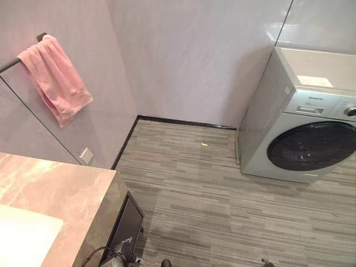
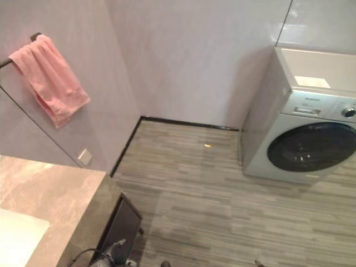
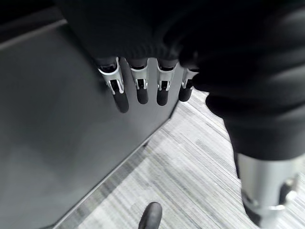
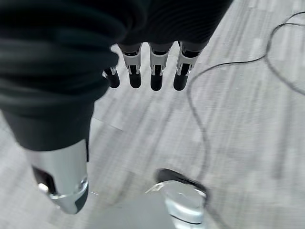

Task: Put brush and paste in cup on sink, flatten towel.

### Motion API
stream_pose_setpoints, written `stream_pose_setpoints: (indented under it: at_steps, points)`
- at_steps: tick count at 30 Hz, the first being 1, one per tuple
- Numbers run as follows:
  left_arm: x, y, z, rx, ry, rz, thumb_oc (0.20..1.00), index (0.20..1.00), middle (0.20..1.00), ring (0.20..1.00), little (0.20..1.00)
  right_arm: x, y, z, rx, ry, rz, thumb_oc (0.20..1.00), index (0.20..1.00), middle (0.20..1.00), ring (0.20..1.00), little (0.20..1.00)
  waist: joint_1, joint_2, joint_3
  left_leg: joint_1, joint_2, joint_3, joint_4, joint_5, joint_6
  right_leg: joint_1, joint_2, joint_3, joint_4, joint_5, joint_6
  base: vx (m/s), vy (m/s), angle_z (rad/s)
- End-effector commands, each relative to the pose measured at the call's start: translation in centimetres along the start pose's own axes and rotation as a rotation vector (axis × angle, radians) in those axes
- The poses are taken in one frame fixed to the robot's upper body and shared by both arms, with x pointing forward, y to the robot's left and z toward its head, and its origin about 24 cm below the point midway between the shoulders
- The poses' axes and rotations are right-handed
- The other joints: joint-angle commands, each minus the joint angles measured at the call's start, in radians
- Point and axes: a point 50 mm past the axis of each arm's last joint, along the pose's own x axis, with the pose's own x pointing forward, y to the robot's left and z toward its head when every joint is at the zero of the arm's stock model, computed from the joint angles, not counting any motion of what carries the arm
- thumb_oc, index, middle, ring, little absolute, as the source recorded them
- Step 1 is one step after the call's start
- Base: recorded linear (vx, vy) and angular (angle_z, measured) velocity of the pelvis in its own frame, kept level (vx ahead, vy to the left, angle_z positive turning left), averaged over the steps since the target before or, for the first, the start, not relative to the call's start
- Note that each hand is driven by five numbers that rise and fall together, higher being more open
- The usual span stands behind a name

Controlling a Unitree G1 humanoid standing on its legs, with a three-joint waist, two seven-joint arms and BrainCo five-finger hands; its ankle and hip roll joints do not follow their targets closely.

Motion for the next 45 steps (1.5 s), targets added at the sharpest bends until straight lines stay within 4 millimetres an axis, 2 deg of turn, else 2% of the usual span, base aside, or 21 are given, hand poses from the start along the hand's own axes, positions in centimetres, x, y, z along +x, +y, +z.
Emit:
stream_pose_setpoints:
  at_steps: [1,3,4,6,9,12,14,15,16,17,18,20,22,25,27,28,30,34,35,41,45]
  points:
    - [0.3,1.8,-0.8,-0.054,0.043,0.051,1.0,1.0,1.0,1.0,1.0,0.0,-0.9,-1.0,0.0,0.029,-0.02,1.0,1.0,1.0,1.0,1.0,-0.01,0.012,0.025,-0.044,-0.009,-0.078,0.041,-0.014,-0.019,0.057,0.077,-0.006,-0.058,0.175,0.008,0.25,0.118,-0.06]
    - [0.2,1.5,-1.1,-0.045,0.056,0.032,1.0,1.0,1.0,1.0,1.0,-0.1,-0.7,-1.4,0.01,0.039,-0.017,1.0,1.0,1.0,1.0,1.0,-0.023,0.013,0.033,-0.014,-0.012,-0.084,0.025,-0.023,-0.025,0.042,0.076,-0.035,-0.134,0.137,-0.014,0.27,-0.008,-0.25]
    - [0.1,1.1,-1.3,-0.037,0.064,0.018,1.0,1.0,1.0,1.0,1.0,-0.2,-0.8,-1.7,0.006,0.044,-0.022,1.0,1.0,1.0,1.0,1.0,-0.031,0.01,0.033,0.011,-0.013,-0.087,0.015,-0.046,-0.032,0.012,0.074,-0.06,-0.25,0.14,-0.025,0.39,-0.119,0.01]
    - [0.1,0.9,-1.3,-0.05,0.07,0.02,1.0,1.0,1.0,1.0,1.0,-0.2,-0.7,-1.5,0.017,0.024,-0.023,1.0,1.0,1.0,1.0,1.0,-0.056,-0.004,0.056,0.055,-0.018,-0.1,0.016,-0.084,-0.044,-0.067,0.053,-0.061,-0.404,0.226,-0.009,0.35,-0.123,0.11]
    - [0.1,1.0,-1.3,-0.043,0.068,0.022,1.0,1.0,1.0,1.0,1.0,-0.3,-0.4,-1.6,0.006,0.028,-0.015,1.0,1.0,1.0,1.0,1.0,-0.085,-0.006,0.067,0.109,-0.001,-0.125,0.013,-0.124,-0.064,-0.106,0.036,-0.035,-0.471,0.278,0.021,0.33,-0.133,0.06]
    - [0.0,0.4,-1.6,-0.026,0.084,0.008,1.0,1.0,1.0,1.0,1.0,-0.5,-0.1,-2.8,0.005,0.067,-0.002,1.0,1.0,1.0,1.0,1.0,-0.094,-0.014,0.039,0.144,0.014,-0.149,0.021,-0.139,-0.078,-0.066,0.055,-0.028,-0.472,0.28,-0.002,0.43,-0.208,0.43]
    - [-0.1,0.1,-1.6,-0.083,0.1,0.011,1.0,1.0,1.0,1.0,1.0,-0.8,0.5,-3.9,-0.023,0.102,0.026,1.0,1.0,1.0,1.0,1.0,-0.089,-0.004,0.011,0.123,0.059,-0.2,0.12,-0.089,-0.11,-0.045,0.093,-0.057,-0.429,0.225,-0.047,0.53,-0.4,0.64]
    - [0.1,0.6,-1.2,-0.092,0.088,0.025,1.0,1.0,1.0,1.0,1.0,-0.6,0.1,-3.0,-0.025,0.065,0.015,1.0,1.0,1.0,1.0,1.0,-0.08,-0.016,0.02,0.047,0.083,-0.205,0.307,0.027,-0.158,0.011,0.11,-0.083,-0.432,0.186,-0.083,0.44,-0.381,0.7]
    - [0.1,0.6,-1.2,-0.092,0.088,0.026,1.0,1.0,1.0,1.0,1.0,-0.6,0.1,-3.0,-0.025,0.065,0.015,1.0,1.0,1.0,1.0,1.0,-0.082,-0.016,0.021,0.043,0.084,-0.207,0.313,0.024,-0.159,0.011,0.11,-0.085,-0.433,0.186,-0.084,0.37,-0.385,0.9]
    - [0.3,1.4,-1.0,-0.116,0.076,0.055,1.0,1.0,1.0,1.0,1.0,-0.4,-0.4,-2.0,0.022,0.025,-0.008,1.0,1.0,1.0,1.0,1.0,-0.067,-0.049,0.044,-0.041,0.093,-0.18,0.483,0.1,-0.173,0.054,0.104,-0.096,-0.448,0.172,-0.107,0.2,-0.291,0.2]
    - [0.4,2.1,-0.8,-0.121,0.066,0.08,1.0,1.0,1.0,1.0,1.0,-0.2,-1.0,-1.1,0.032,-0.012,-0.024,1.0,1.0,1.0,1.0,1.0,-0.054,-0.079,0.067,-0.117,0.101,-0.132,0.603,0.104,-0.17,0.091,0.095,-0.109,-0.461,0.159,-0.124,0.28,-0.367,0.03]
    - [0.5,2.3,-0.7,-0.115,0.064,0.086,1.0,1.0,1.0,1.0,1.0,-0.2,-1.3,-0.9,0.032,-0.02,-0.036,1.0,1.0,1.0,1.0,1.0,-0.049,-0.094,0.071,-0.145,0.117,-0.09,0.616,0.096,-0.167,0.107,0.092,-0.121,-0.466,0.15,-0.127,0.18,-0.176,-0.03]
    - [0.6,2.9,-0.1,-0.101,0.038,0.103,1.0,1.0,1.0,1.0,1.0,-0.3,-1.9,-2.1,0.042,0.021,-0.056,1.0,1.0,1.0,1.0,1.0,-0.032,-0.102,0.073,-0.223,0.125,0.014,0.493,0.054,-0.158,0.159,0.081,-0.155,-0.493,0.132,-0.115,0.27,-0.076,0.21]
    - [0.6,2.6,0.2,-0.062,0.022,0.093,1.0,1.0,1.0,1.0,1.0,-0.5,-2.0,-3.4,0.032,0.064,-0.063,1.0,1.0,1.0,1.0,1.0,-0.018,-0.091,0.063,-0.264,0.123,0.077,0.296,0.041,-0.151,0.195,0.077,-0.187,-0.507,0.109,-0.096,0.25,0.045,0.46]
    - [0.6,2.6,0.2,-0.052,0.019,0.092,1.0,1.0,1.0,1.0,1.0,-0.6,-1.9,-3.8,0.022,0.073,-0.063,1.0,1.0,1.0,1.0,1.0,-0.012,-0.086,0.063,-0.259,0.121,0.082,0.206,0.077,-0.155,0.209,0.08,-0.19,-0.504,0.096,-0.09,0.25,0.078,0.4]
    - [0.7,2.7,0.4,-0.045,0.012,0.096,1.0,1.0,1.0,1.0,1.0,-0.8,-1.8,-4.4,0.014,0.088,-0.059,1.0,1.0,1.0,1.0,1.0,-0.014,-0.083,0.061,-0.268,0.168,0.137,0.124,0.128,-0.183,0.245,0.079,-0.209,-0.496,0.065,-0.079,0.3,0.081,0.02]
    - [0.7,2.8,0.5,-0.041,0.01,0.093,1.0,1.0,1.0,1.0,1.0,-0.9,-1.6,-4.7,0.011,0.098,-0.052,1.0,1.0,1.0,1.0,1.0,-0.019,-0.079,0.059,-0.266,0.191,0.209,0.112,0.173,-0.181,0.259,0.077,-0.238,-0.482,0.062,-0.075,0.26,0.097,0.2]
    - [0.4,2.0,-0.5,-0.042,0.047,0.069,1.0,1.0,1.0,1.0,1.0,-1.0,-1.0,-5.2,0.019,0.132,-0.032,1.0,1.0,1.0,1.0,1.0,-0.012,-0.073,0.027,-0.219,0.165,0.183,0.09,0.138,-0.16,0.277,0.065,-0.23,-0.459,0.05,-0.058,0.22,0.16,0.21]
    - [0.3,1.7,-1.3,-0.047,0.075,0.059,1.0,1.0,1.0,1.0,1.0,-1.1,-0.6,-5.3,0.033,0.142,-0.017,1.0,1.0,1.0,1.0,1.0,-0.013,-0.079,0.011,-0.195,0.144,0.196,0.097,0.108,-0.137,0.289,0.039,-0.219,-0.424,0.063,-0.045,0.24,0.214,-0.1]
    - [0.2,1.7,-1.4,-0.062,0.077,0.052,1.0,1.0,1.0,1.0,1.0,-1.3,0.5,-5.7,-0.004,0.166,0.027,1.0,1.0,1.0,1.0,1.0,0.0,-0.1,-0.008,-0.15,0.087,0.199,0.099,0.045,-0.088,0.284,-0.018,-0.2,-0.352,0.133,-0.007,0.18,0.213,0.15]
    - [0.4,1.8,-0.6,-0.067,0.042,0.044,1.0,1.0,1.0,1.0,1.0,-1.3,1.0,-5.5,-0.042,0.166,0.05,1.0,1.0,1.0,1.0,1.0,0.016,-0.101,-0.019,-0.099,0.015,0.149,0.06,0.0,-0.035,0.241,-0.072,-0.186,-0.196,0.267,0.037,0.14,0.255,0.44]
